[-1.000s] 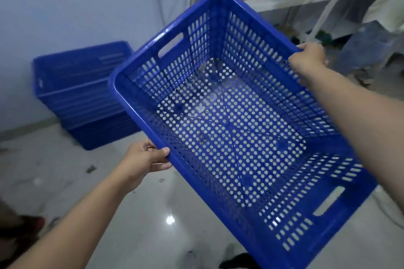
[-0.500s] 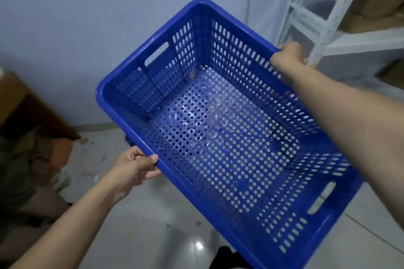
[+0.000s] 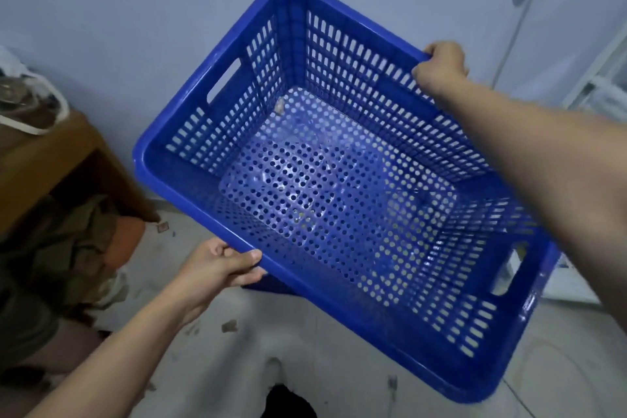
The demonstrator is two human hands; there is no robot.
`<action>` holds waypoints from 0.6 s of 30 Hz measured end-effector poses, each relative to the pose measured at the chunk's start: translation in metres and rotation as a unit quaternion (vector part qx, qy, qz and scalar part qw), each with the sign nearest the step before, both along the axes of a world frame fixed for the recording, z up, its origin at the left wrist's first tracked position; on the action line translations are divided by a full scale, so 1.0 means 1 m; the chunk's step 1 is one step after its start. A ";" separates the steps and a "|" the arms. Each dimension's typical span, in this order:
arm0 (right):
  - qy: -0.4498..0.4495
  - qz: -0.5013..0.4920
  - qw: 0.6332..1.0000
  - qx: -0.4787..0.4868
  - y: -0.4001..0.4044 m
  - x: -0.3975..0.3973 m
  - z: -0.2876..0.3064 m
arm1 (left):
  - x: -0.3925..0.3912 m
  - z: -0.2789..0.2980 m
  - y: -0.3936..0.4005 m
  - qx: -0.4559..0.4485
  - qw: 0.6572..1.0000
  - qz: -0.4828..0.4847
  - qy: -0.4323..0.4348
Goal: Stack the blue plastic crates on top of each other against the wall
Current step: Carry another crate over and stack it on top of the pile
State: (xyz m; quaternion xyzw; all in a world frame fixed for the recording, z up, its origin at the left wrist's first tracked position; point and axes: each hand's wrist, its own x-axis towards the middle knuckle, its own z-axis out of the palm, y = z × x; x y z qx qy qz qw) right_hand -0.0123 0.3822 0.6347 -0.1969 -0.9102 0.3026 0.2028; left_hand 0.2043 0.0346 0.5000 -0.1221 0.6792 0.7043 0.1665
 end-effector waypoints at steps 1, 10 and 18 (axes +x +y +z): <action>-0.001 0.001 1.000 0.014 -0.010 -0.019 0.003 | -0.016 -0.001 -0.004 0.004 1.000 0.003 -0.001; -0.007 -0.013 0.997 0.079 -0.058 -0.169 -0.016 | -0.105 -0.006 0.018 0.063 0.994 0.079 -0.049; -0.056 0.096 0.966 0.235 -0.080 -0.290 -0.074 | -0.179 -0.030 0.027 0.046 0.986 0.128 -0.097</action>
